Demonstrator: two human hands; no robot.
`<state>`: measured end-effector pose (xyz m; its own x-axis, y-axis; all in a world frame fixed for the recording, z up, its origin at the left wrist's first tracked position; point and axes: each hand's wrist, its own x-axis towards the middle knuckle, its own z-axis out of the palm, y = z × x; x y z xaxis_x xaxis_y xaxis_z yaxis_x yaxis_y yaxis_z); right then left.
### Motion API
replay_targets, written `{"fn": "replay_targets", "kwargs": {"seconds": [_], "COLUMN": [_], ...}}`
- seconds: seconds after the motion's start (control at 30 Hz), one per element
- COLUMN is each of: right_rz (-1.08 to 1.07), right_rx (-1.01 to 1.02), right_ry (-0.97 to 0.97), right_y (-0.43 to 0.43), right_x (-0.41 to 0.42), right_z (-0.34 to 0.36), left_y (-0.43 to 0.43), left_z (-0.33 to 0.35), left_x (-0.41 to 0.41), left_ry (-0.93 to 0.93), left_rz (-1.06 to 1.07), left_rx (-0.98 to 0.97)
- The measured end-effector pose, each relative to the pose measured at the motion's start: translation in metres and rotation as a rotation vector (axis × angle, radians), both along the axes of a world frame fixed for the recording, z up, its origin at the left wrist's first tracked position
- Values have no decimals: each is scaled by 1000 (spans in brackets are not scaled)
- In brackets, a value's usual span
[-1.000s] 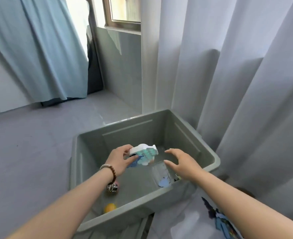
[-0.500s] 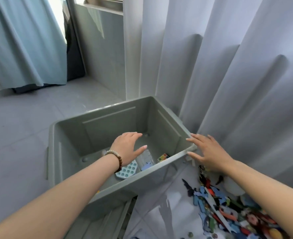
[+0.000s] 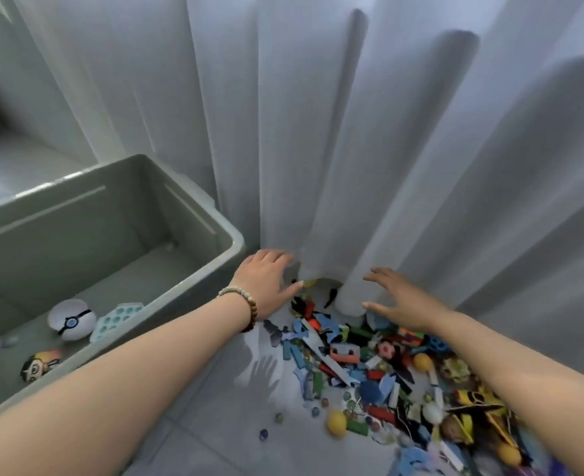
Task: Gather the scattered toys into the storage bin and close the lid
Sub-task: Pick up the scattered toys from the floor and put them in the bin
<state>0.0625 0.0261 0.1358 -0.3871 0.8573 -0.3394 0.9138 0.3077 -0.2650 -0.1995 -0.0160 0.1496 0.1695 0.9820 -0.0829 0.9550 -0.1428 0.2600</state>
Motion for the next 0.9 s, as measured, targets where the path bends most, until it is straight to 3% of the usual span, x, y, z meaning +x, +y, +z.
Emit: {"fn": "replay_targets", "kwargs": {"seconds": [0.17,0.33,0.5,0.6,0.7,0.9], "right_rz": [-165,-357,-460,-506,-553,-558], "right_rx": [-149,-359,-384,-345,-313,-266], "right_ry": [55,197,256,240,273,419], "right_y": [10,11,9,7,8,-1], "right_x": [58,84,82,75,69,71], "right_z": [-81,-154,-205,-223,-232,-250], "left_y": [29,44,49,49,46,36], "left_z": [-76,-156,-213,-233,-242,-248], "left_x": [46,85,109,116,117,124], "left_ry": [-17,-115,-261,-329,-247,-115], "left_rz": [-23,-1,73,97,58,-140], "left_rx": [-303,-474,-585,-584,-553,-265]}}
